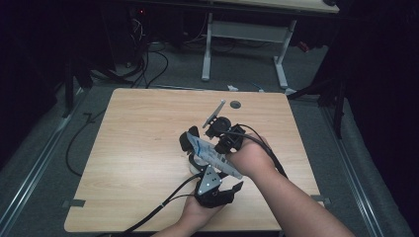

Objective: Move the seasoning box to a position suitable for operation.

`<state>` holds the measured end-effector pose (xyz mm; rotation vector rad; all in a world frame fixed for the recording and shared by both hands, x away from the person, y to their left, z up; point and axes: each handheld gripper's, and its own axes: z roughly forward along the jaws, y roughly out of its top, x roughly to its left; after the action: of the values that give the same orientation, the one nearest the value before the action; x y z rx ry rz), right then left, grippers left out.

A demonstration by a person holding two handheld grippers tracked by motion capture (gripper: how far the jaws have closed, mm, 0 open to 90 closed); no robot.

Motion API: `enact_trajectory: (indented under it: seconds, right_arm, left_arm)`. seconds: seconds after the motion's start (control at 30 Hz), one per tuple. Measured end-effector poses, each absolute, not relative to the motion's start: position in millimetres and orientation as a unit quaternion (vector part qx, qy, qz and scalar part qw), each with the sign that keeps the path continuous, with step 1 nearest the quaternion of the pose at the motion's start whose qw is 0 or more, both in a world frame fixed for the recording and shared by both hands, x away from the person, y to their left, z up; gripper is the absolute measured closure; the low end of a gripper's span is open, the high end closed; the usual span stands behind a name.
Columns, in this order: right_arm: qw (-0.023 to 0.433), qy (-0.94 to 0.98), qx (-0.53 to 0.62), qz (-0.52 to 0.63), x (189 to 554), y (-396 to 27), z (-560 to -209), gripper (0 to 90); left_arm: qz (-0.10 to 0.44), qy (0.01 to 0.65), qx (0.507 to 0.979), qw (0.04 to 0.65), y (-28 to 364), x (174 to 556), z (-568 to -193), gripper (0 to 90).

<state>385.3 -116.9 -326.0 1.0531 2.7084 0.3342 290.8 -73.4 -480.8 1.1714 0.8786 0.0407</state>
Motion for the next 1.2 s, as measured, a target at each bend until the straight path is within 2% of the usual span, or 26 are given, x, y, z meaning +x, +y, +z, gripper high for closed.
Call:
enact_trajectory:
  seconds: [1.2]
  right_arm:
    - [0.115,0.921,0.355,0.116,384.8,-114.2,-320.3,89.9]
  left_arm:
    - [0.018,0.401,0.528,0.748,-74.2,292.9,-475.2,43.7]
